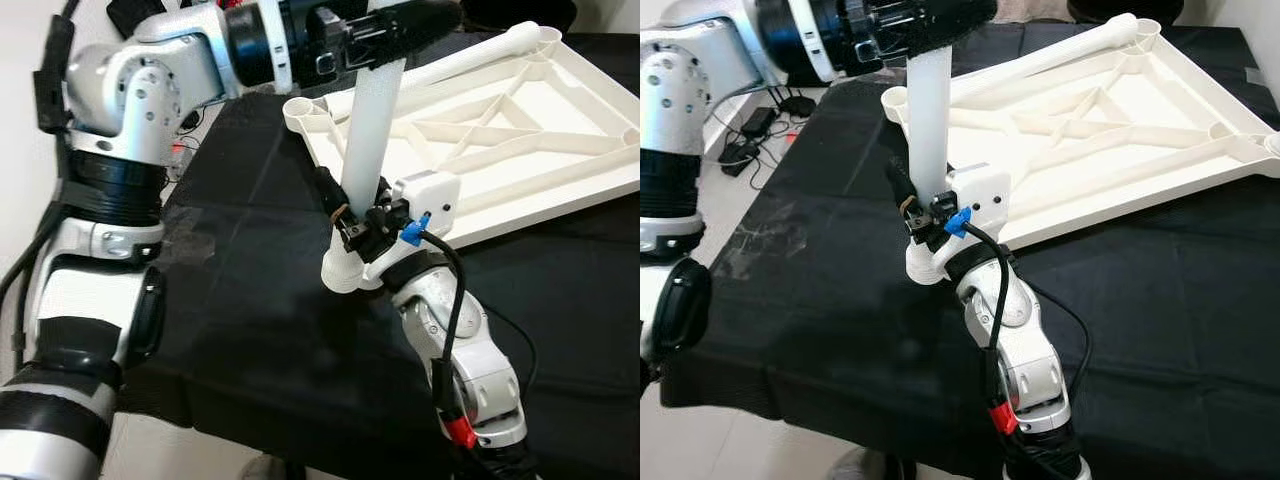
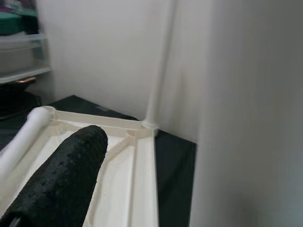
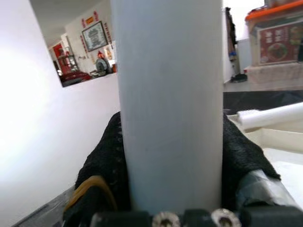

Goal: Building children table

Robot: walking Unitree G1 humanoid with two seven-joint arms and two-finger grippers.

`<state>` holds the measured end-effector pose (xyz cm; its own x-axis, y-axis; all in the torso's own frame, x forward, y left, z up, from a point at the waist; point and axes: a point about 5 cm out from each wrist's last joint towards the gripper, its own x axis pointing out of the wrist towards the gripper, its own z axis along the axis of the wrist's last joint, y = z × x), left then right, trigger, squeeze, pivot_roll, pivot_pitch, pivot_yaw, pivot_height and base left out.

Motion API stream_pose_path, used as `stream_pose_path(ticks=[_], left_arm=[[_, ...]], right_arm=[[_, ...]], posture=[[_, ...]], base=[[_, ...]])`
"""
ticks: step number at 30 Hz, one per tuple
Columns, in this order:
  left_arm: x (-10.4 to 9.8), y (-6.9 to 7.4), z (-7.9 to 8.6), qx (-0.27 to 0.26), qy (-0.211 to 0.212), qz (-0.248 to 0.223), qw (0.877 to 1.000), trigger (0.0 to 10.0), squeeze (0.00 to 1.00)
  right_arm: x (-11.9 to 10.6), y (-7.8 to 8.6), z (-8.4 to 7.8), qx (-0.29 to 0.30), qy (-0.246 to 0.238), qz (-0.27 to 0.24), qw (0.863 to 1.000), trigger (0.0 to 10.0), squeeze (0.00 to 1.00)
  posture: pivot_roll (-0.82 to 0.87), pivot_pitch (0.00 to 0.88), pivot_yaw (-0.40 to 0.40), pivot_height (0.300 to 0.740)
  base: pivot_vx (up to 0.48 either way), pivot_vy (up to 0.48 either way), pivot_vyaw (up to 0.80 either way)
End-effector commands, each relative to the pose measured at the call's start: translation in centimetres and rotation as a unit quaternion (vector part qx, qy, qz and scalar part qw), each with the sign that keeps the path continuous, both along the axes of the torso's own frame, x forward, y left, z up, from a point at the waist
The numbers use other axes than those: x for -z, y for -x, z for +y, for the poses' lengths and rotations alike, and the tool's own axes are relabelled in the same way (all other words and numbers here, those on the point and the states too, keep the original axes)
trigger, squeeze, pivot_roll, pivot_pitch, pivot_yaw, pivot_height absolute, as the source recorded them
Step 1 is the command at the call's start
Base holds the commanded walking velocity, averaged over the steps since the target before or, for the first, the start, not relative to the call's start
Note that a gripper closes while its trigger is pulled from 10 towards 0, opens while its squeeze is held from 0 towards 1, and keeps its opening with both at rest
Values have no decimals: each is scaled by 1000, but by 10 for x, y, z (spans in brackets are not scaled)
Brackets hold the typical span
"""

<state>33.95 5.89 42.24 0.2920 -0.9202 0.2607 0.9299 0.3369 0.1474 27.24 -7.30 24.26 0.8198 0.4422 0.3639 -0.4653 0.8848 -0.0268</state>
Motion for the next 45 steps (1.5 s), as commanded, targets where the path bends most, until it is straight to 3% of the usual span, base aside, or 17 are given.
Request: stream_pose_path(ticks=[1,3,4,5,6,19,25,26,27,28,30,31,35,42,43,45], left_arm=[[3,-7,-2,-22,-5,0,1000,10000,0],[1,-8,-1,-23,-3,-3,1000,10000,0],[-1,-8,0,-19,3,-5,1000,6549,0],[-1,-8,0,-19,3,-5,1000,6549,0],[-5,-4,5,-6,14,-7,1000,0,0],[-18,9,7,27,37,-8,999,0,0],[-30,25,19,51,58,-5,997,0,0],[-34,31,25,65,65,-5,996,0,0],[-34,31,25,65,65,-5,996,0,0],[-35,37,31,83,68,-4,994,0,0],[-35,43,37,103,70,-4,992,0,0],[-33,46,39,120,68,-5,990,0,0],[-29,51,39,170,48,-13,984,0,0],[-36,55,42,197,24,-16,980,0,0],[-31,56,38,206,5,-14,979,0,0],[-28,56,36,208,-3,-14,978,0,0]], right_arm=[[3,5,8,-24,14,-4,1000,0,0],[3,4,8,-22,16,-6,1000,0,0],[3,4,7,-18,18,-7,1000,0,0],[3,4,7,-18,18,-7,1000,0,0],[4,1,6,-9,22,-8,1000,0,0],[2,-3,2,8,29,-14,999,0,0],[-1,-6,2,15,30,-19,999,0,0],[-2,-7,3,14,29,-17,999,7490,0],[-2,-7,3,14,29,-17,999,7490,0],[-4,-8,3,9,26,-16,999,10000,0],[-6,-9,5,-10,14,-8,1000,10000,0],[-9,-10,6,-37,6,-3,999,10000,1000],[-22,-10,2,-146,-2,1,989,10000,1000],[-31,-11,-4,-227,56,-3,972,10000,1000],[-27,-13,-4,-260,137,14,956,10000,0],[-24,-14,-5,-273,154,34,949,10000,0]], posture=[[39,191,112,740],[38,187,111,740],[39,185,110,740],[39,185,110,740],[38,184,110,740],[39,174,103,740],[36,165,100,740],[35,164,100,740],[35,164,100,740],[36,163,99,740],[37,163,98,740],[39,164,97,740],[44,167,97,740],[47,178,96,740],[47,187,91,740],[46,193,87,740]], base=[[0,0,0],[0,0,0],[0,0,0],[0,0,0],[0,0,0],[0,0,0],[0,0,0],[0,0,0],[0,0,0],[0,0,0],[0,0,0],[0,0,0],[0,0,0],[0,0,0],[0,0,0],[0,0,0]])
